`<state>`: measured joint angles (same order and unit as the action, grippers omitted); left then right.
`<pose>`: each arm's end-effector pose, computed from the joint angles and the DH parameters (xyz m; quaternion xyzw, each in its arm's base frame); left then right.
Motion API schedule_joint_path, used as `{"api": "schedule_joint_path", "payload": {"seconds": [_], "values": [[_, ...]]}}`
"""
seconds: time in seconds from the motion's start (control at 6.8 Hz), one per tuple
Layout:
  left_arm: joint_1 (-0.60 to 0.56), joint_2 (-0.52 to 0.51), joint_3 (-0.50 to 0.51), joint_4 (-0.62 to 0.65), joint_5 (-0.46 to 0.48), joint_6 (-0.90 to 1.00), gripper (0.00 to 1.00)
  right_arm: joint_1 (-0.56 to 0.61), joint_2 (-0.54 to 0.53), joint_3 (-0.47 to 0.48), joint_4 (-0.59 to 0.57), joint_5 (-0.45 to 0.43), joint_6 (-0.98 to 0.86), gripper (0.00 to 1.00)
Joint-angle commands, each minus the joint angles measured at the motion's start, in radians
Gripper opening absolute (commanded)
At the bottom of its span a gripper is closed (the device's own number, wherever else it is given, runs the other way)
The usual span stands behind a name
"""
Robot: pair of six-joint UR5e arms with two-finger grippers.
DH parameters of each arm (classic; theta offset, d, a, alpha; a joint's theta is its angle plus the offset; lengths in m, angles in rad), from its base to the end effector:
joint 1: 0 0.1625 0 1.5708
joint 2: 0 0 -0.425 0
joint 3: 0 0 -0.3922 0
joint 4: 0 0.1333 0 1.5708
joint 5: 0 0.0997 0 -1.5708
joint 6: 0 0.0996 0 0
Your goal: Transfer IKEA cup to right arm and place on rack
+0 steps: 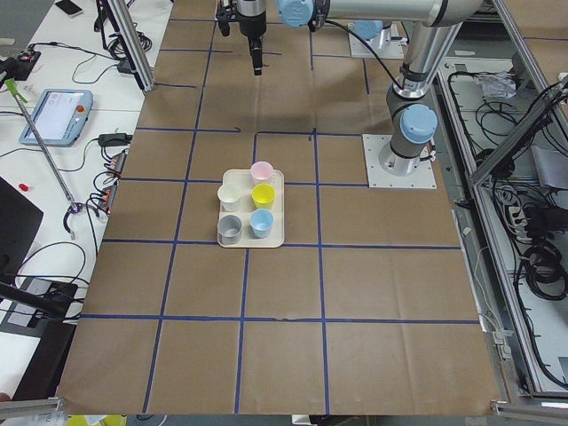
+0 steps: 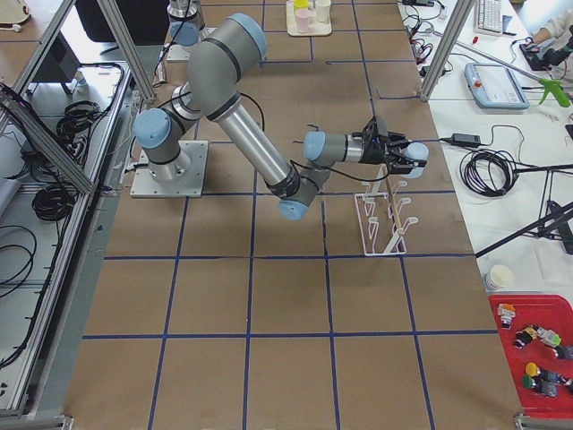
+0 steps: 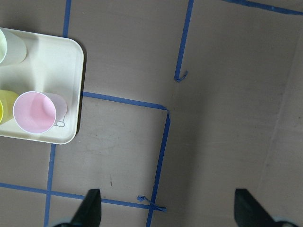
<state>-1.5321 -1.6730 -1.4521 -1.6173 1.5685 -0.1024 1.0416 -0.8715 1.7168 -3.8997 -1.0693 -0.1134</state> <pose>-0.1128 -0.5369 0.4892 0.0705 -0.9974 -0.0150 0.0007 -0.1614 -0.6348 0.2860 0.0166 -0.7334 0.6788 0.0331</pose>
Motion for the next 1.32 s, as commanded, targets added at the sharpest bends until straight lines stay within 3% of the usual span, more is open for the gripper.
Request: {"api": "schedule_joint_path", "payload": {"seconds": [0.0, 1.18], "values": [[-0.01, -0.011, -0.019, 0.004, 0.005, 0.013, 1.0, 0.0, 0.029, -0.025, 0.0, 0.005, 0.0, 0.4], [0.0, 0.038, -0.028, 0.002, 0.002, 0.072, 1.0, -0.009, 0.071, 0.015, -0.001, 0.006, 0.001, 0.39]]}}
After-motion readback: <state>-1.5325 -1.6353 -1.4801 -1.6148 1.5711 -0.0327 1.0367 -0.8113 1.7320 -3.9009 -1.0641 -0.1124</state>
